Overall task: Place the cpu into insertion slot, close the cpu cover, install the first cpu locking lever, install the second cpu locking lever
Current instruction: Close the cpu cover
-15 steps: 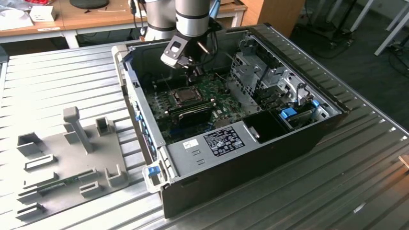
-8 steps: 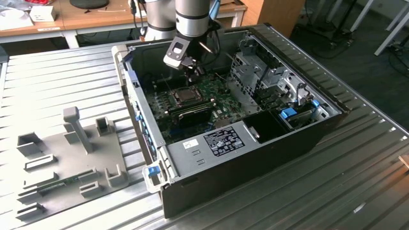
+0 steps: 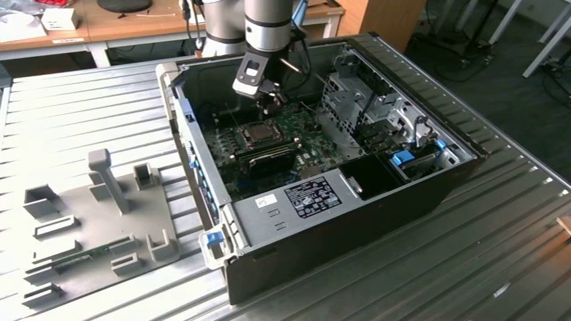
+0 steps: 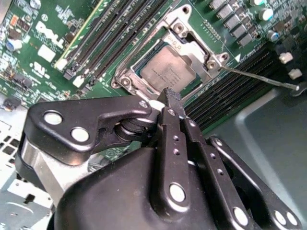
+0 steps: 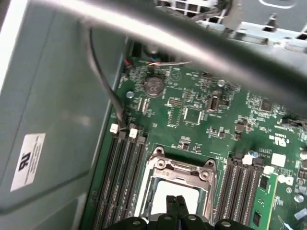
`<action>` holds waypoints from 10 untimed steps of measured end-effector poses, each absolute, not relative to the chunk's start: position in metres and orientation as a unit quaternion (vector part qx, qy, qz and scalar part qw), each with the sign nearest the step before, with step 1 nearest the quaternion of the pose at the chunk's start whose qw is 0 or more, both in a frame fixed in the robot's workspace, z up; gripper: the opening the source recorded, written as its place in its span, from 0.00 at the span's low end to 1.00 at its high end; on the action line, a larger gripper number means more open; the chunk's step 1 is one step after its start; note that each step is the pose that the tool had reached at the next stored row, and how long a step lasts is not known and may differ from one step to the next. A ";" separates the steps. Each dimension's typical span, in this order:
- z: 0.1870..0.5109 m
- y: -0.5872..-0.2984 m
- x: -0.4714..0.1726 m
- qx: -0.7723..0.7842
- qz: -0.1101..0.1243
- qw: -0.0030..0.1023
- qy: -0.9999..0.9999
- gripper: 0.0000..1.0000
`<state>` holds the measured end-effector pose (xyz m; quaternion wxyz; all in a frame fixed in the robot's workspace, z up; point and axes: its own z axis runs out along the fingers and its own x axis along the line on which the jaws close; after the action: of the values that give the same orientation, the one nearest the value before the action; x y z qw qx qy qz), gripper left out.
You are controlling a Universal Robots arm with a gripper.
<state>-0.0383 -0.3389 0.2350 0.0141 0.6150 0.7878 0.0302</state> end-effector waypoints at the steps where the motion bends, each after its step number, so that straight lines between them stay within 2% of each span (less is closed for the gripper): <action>1: 0.235 -0.339 -0.038 0.610 0.030 0.014 0.792 0.10; 10: 0.235 -0.339 -0.040 0.566 0.029 0.014 0.824 0.10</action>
<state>-0.0396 -0.3390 0.2350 0.0141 0.5660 0.8238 0.0286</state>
